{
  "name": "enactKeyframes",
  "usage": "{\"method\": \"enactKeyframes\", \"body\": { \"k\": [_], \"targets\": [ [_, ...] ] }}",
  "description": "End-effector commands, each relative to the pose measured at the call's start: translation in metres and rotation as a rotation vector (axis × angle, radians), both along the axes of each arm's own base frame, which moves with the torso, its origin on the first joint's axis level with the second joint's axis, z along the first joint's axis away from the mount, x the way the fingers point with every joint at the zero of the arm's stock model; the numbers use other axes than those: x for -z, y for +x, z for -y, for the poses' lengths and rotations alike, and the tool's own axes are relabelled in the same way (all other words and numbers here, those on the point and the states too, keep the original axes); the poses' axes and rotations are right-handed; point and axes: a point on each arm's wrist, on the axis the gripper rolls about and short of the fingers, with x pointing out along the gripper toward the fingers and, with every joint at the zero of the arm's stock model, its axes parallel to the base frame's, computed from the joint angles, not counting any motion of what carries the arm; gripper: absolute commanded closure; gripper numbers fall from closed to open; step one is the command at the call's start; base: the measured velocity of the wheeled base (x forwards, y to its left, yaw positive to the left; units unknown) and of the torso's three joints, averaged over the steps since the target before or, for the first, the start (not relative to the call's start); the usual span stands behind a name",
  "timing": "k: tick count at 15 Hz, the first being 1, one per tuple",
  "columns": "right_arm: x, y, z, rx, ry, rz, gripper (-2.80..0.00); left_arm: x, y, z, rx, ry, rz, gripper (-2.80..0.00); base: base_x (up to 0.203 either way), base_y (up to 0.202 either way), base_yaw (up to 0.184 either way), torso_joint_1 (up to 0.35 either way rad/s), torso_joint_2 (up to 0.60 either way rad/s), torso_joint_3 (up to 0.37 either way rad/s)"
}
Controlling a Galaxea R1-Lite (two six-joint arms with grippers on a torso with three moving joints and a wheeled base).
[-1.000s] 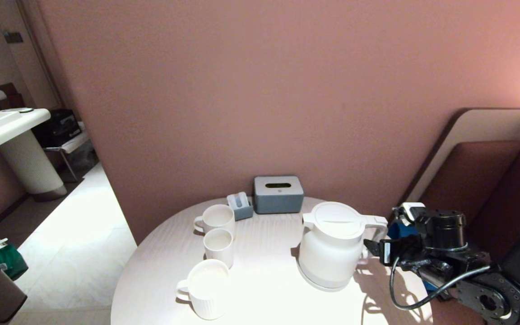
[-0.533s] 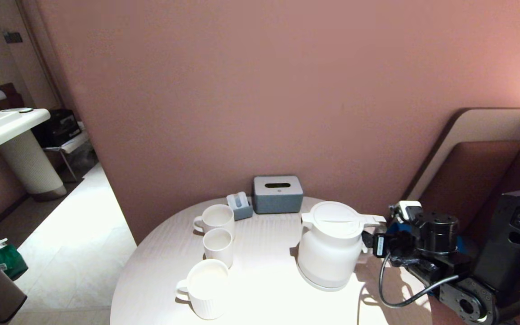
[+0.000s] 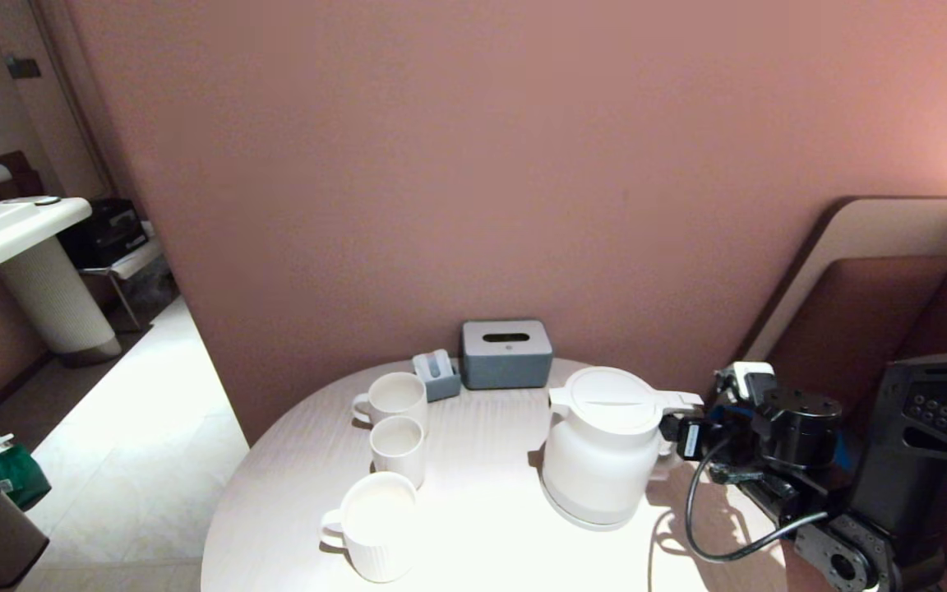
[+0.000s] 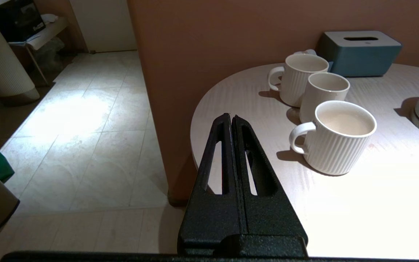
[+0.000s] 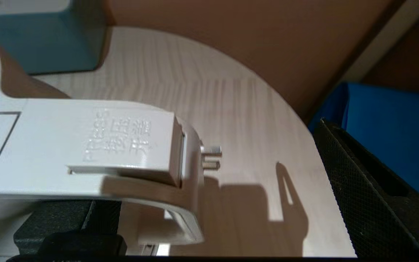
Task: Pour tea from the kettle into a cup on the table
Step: Pick up the kettle
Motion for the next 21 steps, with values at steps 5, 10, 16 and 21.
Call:
{"method": "enactKeyframes", "body": {
  "k": [5,10,16,21],
  "targets": [
    [0.008,0.001,0.0,0.0,-0.013,0.006,0.0,0.0,0.0,0.0,0.0,0.0,0.0,0.0,0.0,0.0,0.0,0.0,0.0,0.0],
    [0.007,0.002,0.0,-0.003,-0.024,0.012,0.0,0.0,0.0,0.0,0.0,0.0,0.0,0.0,0.0,0.0,0.0,0.0,0.0,0.0],
    [0.001,0.009,-0.002,-0.013,-0.043,0.049,0.0,0.0,0.0,0.0,0.0,0.0,0.0,0.0,0.0,0.0,0.0,0.0,0.0,0.0],
    [-0.012,0.01,-0.002,-0.012,-0.035,0.094,0.0,0.0,0.0,0.0,0.0,0.0,0.0,0.0,0.0,0.0,0.0,0.0,0.0,0.0]
  ]
}}
